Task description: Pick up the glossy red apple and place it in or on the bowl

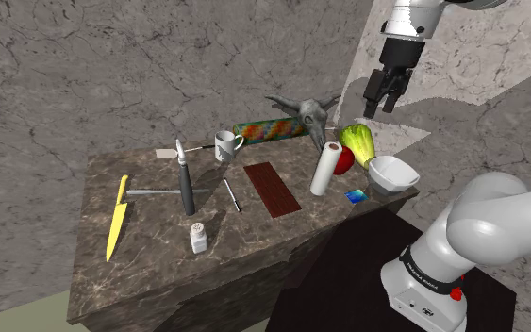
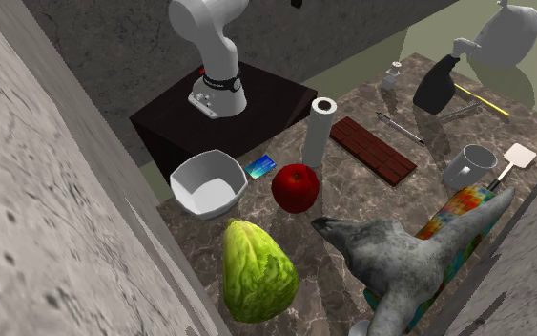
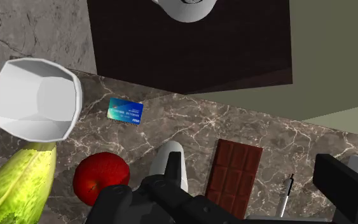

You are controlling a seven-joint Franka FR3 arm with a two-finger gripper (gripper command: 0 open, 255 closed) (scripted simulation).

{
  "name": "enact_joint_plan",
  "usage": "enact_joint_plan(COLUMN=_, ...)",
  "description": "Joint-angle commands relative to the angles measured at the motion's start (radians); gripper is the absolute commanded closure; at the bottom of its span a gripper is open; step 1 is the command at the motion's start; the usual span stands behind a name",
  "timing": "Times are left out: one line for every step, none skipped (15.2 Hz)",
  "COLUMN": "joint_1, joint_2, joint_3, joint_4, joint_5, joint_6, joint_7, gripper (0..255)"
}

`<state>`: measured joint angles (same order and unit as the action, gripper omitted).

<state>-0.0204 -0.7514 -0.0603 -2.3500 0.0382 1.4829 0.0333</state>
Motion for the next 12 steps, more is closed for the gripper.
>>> enact_joint_plan(joint_1=0.0, joint_2=0.0, joint_3=0.0, joint_4=0.0, joint_5=0.0, joint_6=0.0, joint_7=0.0, gripper=0)
enact_joint_plan(joint_1=-0.005, joint_2=-0.019, joint_3=-0.012, joint_4=-0.04, joint_5=-0.015, joint_6=0.041, joint_7=-0.021, gripper=0)
enact_joint_plan(joint_1=-0.011, joint_2=-0.036, joint_3=-0.025, joint_4=-0.078, joint_5=-0.03, joint_6=0.082, joint_7=-0.041, gripper=0)
enact_joint_plan(joint_1=-0.017, joint_2=-0.052, joint_3=-0.039, joint_4=-0.115, joint_5=-0.045, joint_6=0.124, joint_7=-0.062, gripper=0)
enact_joint_plan(joint_1=-0.024, joint_2=-0.065, joint_3=-0.054, joint_4=-0.15, joint_5=-0.061, joint_6=0.167, joint_7=-0.083, gripper=0)
enact_joint_plan(joint_1=-0.03, joint_2=-0.076, joint_3=-0.069, joint_4=-0.185, joint_5=-0.076, joint_6=0.21, joint_7=-0.103, gripper=0)
enact_joint_plan(joint_1=-0.037, joint_2=-0.085, joint_3=-0.085, joint_4=-0.217, joint_5=-0.091, joint_6=0.255, joint_7=-0.124, gripper=0)
enact_joint_plan(joint_1=-0.045, joint_2=-0.092, joint_3=-0.102, joint_4=-0.249, joint_5=-0.107, joint_6=0.301, joint_7=-0.145, gripper=0)
enact_joint_plan(joint_1=-0.053, joint_2=-0.096, joint_3=-0.12, joint_4=-0.278, joint_5=-0.122, joint_6=0.348, joint_7=-0.166, gripper=0)
enact_joint_plan(joint_1=-0.061, joint_2=-0.097, joint_3=-0.139, joint_4=-0.307, joint_5=-0.137, joint_6=0.396, joint_7=-0.187, gripper=0)
enact_joint_plan(joint_1=-0.068, joint_2=-0.095, joint_3=-0.159, joint_4=-0.333, joint_5=-0.152, joint_6=0.445, joint_7=-0.208, gripper=0)
enact_joint_plan(joint_1=-0.076, joint_2=-0.09, joint_3=-0.18, joint_4=-0.357, joint_5=-0.167, joint_6=0.496, joint_7=-0.23, gripper=0)
